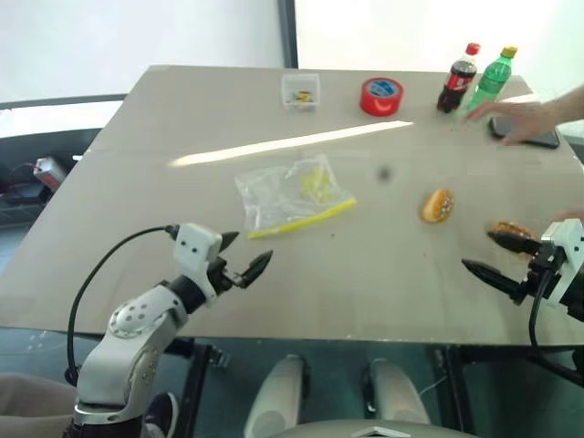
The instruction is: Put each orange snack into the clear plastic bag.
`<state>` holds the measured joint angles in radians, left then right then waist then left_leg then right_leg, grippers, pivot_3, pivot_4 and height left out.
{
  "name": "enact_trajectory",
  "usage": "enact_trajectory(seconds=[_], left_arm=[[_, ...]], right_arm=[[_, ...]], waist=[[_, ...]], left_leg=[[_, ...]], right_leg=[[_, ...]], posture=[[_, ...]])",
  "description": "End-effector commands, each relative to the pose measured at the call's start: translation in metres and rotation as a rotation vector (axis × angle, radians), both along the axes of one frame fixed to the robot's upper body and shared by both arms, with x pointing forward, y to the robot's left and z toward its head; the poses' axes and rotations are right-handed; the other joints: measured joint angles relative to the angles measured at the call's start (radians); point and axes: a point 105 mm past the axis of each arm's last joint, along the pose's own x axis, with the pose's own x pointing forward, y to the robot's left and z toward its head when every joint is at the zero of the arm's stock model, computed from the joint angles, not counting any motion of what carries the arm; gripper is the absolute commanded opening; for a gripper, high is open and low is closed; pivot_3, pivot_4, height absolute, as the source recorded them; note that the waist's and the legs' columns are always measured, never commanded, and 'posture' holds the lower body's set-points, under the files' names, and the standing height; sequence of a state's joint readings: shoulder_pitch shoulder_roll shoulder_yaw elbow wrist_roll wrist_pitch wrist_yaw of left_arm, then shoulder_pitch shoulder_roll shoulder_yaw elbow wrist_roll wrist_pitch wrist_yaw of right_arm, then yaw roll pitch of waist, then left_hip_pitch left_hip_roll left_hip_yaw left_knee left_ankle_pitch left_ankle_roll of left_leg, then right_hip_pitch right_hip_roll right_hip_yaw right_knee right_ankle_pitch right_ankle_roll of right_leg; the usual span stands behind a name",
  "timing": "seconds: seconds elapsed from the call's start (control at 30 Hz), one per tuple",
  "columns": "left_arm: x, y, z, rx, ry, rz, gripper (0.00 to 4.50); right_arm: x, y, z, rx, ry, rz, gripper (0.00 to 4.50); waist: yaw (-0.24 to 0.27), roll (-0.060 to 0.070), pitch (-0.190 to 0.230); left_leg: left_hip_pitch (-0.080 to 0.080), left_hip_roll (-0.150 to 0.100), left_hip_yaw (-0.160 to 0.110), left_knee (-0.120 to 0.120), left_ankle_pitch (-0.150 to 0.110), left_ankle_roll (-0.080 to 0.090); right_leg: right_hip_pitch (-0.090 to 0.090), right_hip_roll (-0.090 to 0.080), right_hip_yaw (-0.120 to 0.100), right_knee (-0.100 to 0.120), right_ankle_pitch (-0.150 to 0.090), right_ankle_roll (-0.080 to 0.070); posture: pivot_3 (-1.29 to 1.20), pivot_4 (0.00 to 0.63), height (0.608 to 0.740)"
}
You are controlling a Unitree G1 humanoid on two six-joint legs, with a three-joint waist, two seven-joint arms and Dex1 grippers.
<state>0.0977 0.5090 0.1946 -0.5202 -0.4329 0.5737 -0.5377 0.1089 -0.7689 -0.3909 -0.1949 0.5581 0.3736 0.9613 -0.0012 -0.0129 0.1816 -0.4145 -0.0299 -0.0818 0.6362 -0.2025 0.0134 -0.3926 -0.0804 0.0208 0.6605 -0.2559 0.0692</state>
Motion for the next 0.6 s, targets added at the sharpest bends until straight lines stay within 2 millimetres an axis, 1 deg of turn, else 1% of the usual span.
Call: enact_trajectory(seconds=[0.03,0.2,0.3,0.43,0.6], left_arm=[[-0.0017,-0.0003,0.0102,0.014,-0.043,-0.020,4.45],[-0.0022,0.0015,0.0079,0.016,-0.038,-0.019,4.45],[-0.0021,0.0016,0.0122,0.012,-0.046,-0.022,4.45],[-0.0020,0.0034,0.0082,0.019,-0.040,-0.016,4.45],[-0.0024,0.0020,0.0115,0.016,-0.041,-0.028,4.45]], right_arm=[[-0.0013,-0.0001,0.0151,-0.019,-0.051,0.009,4.50],[0.0001,-0.0007,0.0115,-0.029,-0.046,0.017,4.50],[0.0020,0.0011,0.0158,-0.020,-0.056,0.019,4.50],[0.0025,0.0002,0.0140,-0.025,-0.054,0.028,4.50],[0.0039,0.0010,0.0206,-0.017,-0.066,0.027,4.50]], waist=[[0.000,0.000,0.000],[0.000,0.000,0.000],[0.000,0.000,0.000],[0.001,0.000,0.000],[0.001,0.000,0.000]], left_leg=[[0.000,0.000,0.000,0.000,0.000,0.000],[0.000,0.000,0.000,0.000,0.000,0.000],[0.000,0.000,0.000,0.000,0.000,0.000],[0.000,0.000,0.000,0.000,0.000,0.000],[0.000,0.000,0.000,0.000,0.000,0.000]], right_leg=[[0.000,0.000,0.000,0.000,0.000,0.000],[0.000,0.000,0.000,0.000,0.000,0.000],[0.000,0.000,0.000,0.000,0.000,0.000],[0.000,0.000,0.000,0.000,0.000,0.000],[0.000,0.000,0.000,0.000,0.000,0.000]], posture=[[0.00,0.150,0.740],[0.00,0.150,0.740],[0.00,0.150,0.740],[0.00,0.150,0.740],[0.00,0.150,0.740]])
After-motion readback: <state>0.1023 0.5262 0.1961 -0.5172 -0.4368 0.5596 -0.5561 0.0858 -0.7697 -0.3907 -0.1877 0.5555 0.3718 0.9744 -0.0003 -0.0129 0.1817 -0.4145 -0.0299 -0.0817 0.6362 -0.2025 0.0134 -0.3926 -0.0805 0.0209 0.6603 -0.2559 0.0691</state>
